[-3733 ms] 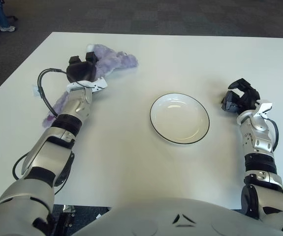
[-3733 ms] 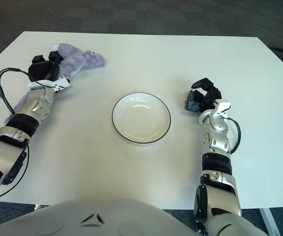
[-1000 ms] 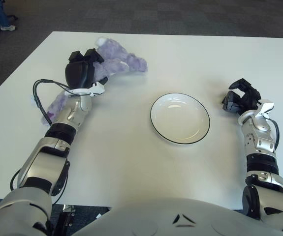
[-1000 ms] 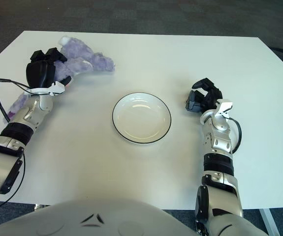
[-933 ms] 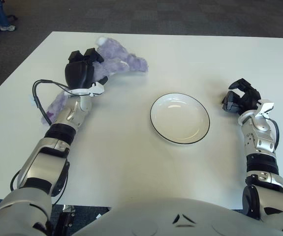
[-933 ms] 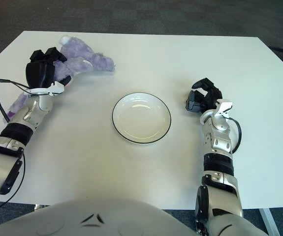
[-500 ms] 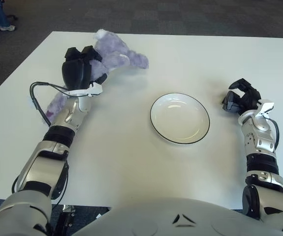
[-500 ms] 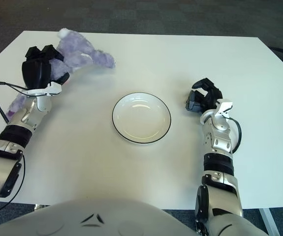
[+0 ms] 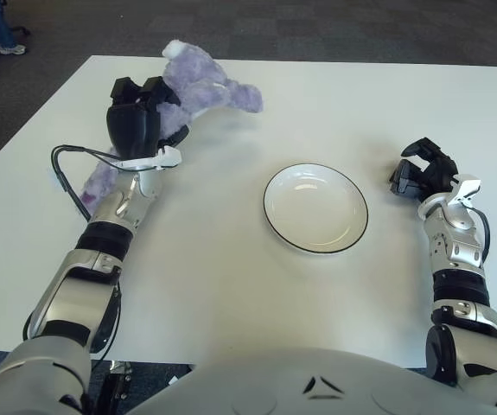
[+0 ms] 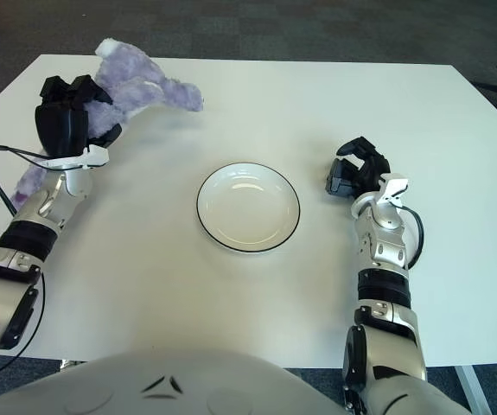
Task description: Put the doll into the plate.
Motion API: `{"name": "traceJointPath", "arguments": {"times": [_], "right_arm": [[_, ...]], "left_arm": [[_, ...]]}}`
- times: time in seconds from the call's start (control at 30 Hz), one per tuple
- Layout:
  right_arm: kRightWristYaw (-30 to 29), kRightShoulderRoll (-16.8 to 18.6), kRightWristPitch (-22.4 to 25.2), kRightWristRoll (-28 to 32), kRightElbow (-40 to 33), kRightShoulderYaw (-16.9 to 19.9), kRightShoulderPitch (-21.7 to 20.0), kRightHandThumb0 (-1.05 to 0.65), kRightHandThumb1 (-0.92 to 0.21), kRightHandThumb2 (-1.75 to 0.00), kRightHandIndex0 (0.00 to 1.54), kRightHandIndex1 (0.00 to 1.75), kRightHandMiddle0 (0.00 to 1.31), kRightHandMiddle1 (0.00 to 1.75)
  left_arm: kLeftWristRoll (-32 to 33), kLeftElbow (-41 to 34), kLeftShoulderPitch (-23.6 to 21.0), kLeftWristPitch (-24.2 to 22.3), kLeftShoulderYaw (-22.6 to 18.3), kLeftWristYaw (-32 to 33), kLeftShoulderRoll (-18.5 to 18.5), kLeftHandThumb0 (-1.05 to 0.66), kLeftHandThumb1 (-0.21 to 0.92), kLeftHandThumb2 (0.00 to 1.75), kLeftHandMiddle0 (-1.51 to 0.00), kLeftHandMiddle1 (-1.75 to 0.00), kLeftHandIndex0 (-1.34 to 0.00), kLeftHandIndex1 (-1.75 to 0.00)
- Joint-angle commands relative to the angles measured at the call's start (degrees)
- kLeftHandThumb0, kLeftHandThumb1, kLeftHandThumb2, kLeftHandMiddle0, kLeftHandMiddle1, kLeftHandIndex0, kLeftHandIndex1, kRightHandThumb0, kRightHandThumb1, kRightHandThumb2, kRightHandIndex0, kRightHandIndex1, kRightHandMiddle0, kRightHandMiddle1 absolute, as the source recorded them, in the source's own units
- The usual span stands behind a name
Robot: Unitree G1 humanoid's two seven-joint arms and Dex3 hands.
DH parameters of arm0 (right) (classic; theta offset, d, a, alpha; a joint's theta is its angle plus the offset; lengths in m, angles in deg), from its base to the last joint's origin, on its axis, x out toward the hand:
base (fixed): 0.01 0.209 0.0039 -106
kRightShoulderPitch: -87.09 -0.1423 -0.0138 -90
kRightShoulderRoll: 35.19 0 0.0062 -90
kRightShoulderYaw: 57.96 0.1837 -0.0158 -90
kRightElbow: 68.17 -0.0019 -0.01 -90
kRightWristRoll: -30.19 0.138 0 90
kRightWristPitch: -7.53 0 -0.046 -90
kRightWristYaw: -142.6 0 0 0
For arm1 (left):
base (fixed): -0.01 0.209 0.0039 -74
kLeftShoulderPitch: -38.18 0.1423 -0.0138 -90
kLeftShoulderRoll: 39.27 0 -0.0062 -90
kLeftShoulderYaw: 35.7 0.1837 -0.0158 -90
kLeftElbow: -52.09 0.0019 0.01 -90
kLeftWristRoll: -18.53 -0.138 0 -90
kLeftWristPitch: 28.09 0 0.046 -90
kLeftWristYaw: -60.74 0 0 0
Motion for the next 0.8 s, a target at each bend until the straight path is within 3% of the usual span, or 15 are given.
{"name": "traceJointPath", "arguments": {"times": [0.0, 0.77], "right_arm": [[0.00, 0.11, 2.92, -0.81, 2.81, -0.75, 2.21, 0.00, -0.09, -1.59, 0.80, 1.72, 0.54, 1.75], [1.15, -0.39, 1.61, -0.43, 4.90, -0.83, 1.57, 0.00, -0.09, -1.58, 0.80, 1.72, 0.54, 1.75]], "left_arm": [[-0.61, -2.41, 0.45, 0.07, -1.20, 1.05, 0.09, 0.53, 0.16, 1.51, -0.74, -1.75, -0.98, -1.75], [-2.41, -7.83, 2.18, 1.86, -3.31, 4.76, -1.31, 0.53, 0.17, 1.49, -0.73, -1.75, -0.98, -1.75]]}}
